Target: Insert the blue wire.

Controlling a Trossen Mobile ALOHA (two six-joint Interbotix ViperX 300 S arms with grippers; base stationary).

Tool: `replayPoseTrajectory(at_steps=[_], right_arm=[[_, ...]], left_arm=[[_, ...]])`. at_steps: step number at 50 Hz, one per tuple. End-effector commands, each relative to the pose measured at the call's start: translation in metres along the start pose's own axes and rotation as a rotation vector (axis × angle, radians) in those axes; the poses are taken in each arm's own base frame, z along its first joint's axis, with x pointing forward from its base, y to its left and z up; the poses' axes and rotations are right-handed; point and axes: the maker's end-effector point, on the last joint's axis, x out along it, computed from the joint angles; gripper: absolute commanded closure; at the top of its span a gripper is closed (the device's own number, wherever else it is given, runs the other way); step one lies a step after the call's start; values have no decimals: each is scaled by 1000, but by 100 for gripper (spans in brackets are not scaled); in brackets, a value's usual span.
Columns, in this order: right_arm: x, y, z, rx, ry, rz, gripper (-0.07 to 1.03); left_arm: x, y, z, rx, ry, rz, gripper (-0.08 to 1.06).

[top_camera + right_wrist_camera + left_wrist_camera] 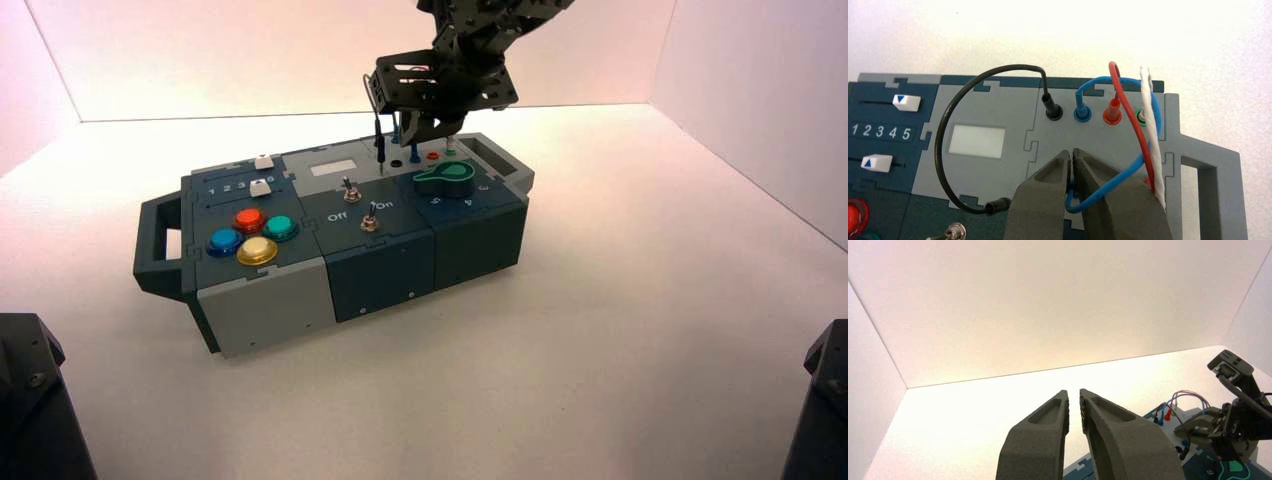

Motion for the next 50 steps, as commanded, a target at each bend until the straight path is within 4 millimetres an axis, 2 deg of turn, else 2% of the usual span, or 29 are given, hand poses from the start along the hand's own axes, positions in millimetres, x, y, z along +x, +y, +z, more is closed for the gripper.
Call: replayPoseTrajectory(at_steps=[1,18,30,39,44,50], right_arm=[[-1,10,-9,-22,60,13,99],[6,10,-17,-36,135,10,98],[4,13,-9,-64,137,13,98],[3,13,-6,-86,132,11,94],[3,11,-6,-83,134,9,84],[4,11,-8,-83,141,8,78]], left_arm=[[-1,1,13,0,-23,5,83],[-1,1,13,0,-25,5,83],[-1,1,12,0,-23,5,83],[-1,1,12,1,-21,5,83],[-1,1,11,1,-18,5,83],[-2,1,11,1,-21,5,83]])
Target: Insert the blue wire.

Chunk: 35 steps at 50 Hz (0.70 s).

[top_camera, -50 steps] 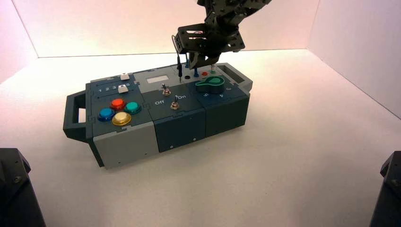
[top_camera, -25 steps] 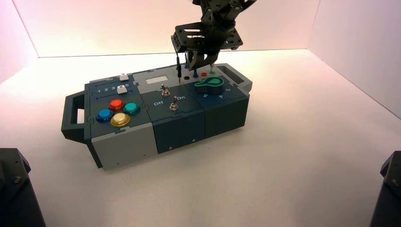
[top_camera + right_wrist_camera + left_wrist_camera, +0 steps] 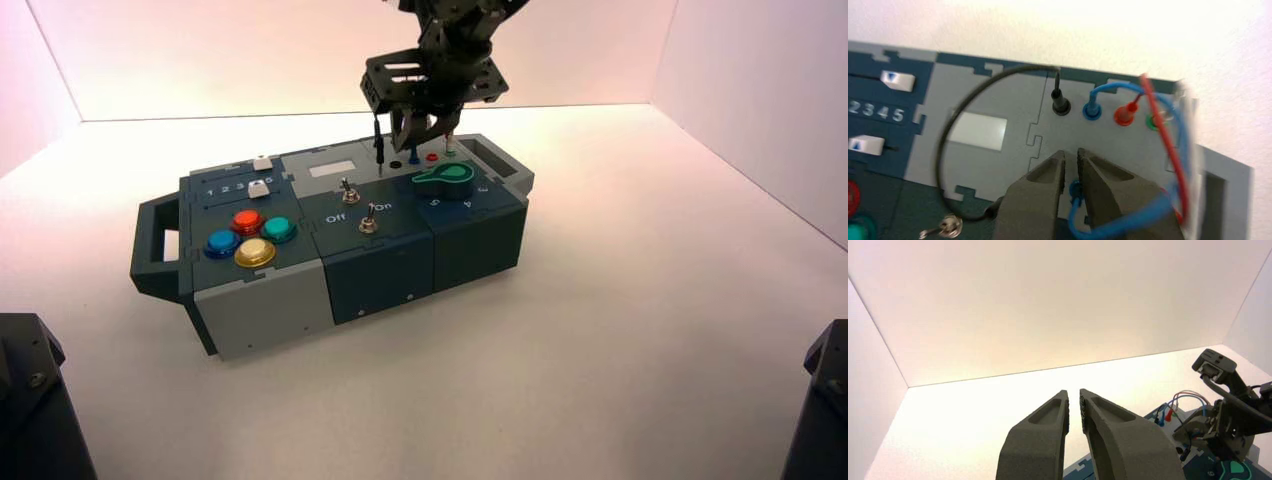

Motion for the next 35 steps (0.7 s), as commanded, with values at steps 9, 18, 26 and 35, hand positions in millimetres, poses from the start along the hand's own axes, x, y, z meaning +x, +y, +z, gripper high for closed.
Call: replayPoseTrajectory(at_steps=[9,18,26,35], right_arm=[[-3,8,-5,-7,28,10,68],[-17,0,6,-8,21,0,63],[-30,-10,14,-11,31,-16,63],[-36,-11,16,-41,59,-27,63]], left_arm=[[-3,1,13,0,-32,6,83],[-4,1,13,-1,-35,6,83],[-4,1,13,-2,-34,5,83],[-4,1,13,-1,-34,5,83]])
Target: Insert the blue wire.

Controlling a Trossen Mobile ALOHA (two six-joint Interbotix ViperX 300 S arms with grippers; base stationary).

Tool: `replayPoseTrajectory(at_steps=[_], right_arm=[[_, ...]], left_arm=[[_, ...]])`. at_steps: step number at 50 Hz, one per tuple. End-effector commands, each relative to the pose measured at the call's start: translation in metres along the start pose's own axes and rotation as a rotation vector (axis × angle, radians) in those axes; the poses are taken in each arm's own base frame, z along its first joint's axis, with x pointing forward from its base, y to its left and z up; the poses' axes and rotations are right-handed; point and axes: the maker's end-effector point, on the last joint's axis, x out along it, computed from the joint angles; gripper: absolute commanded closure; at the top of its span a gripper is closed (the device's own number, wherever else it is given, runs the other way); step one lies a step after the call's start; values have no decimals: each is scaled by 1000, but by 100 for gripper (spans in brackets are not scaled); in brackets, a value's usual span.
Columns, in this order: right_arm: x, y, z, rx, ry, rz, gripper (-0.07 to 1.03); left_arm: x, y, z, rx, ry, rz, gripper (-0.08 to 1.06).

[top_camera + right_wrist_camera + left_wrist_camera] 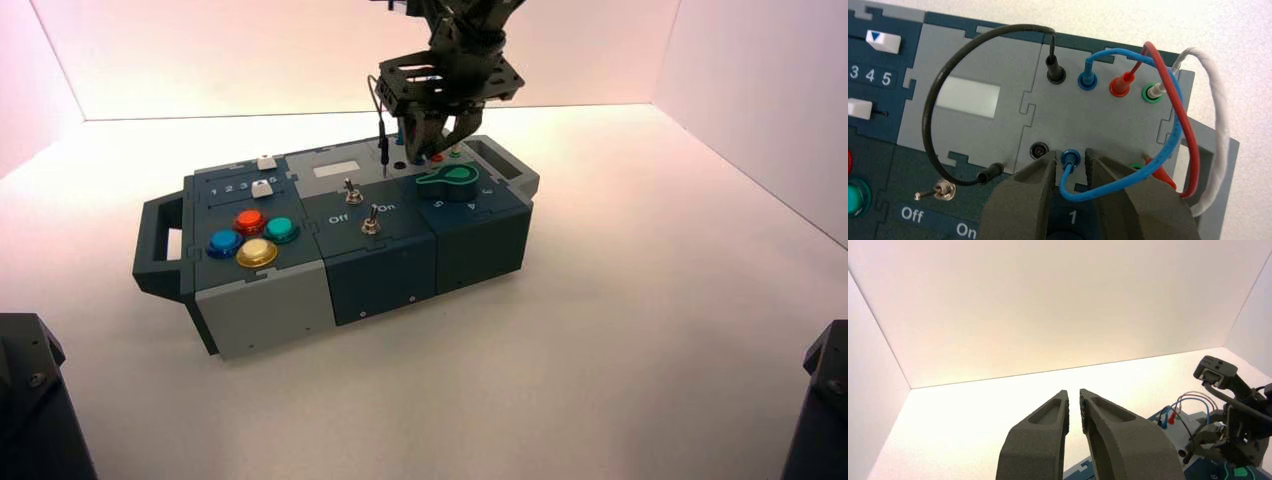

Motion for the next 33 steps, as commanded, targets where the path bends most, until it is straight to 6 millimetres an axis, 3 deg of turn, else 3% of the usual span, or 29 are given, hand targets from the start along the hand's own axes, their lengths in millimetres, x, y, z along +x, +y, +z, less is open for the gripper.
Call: replayPoseTrajectory(at_steps=[1,20,33], right_arm=[[-20,-1,22,-12,-49,-3,63],[-43,0,19,-44,34,-13,63],[-40,-1,-2,-47,73,-17,63]], left_arm=[[-1,1,11,-2,-21,5,83],[-1,1,10,0,-17,5,83],[1,1,7,-1,-3,5,83]])
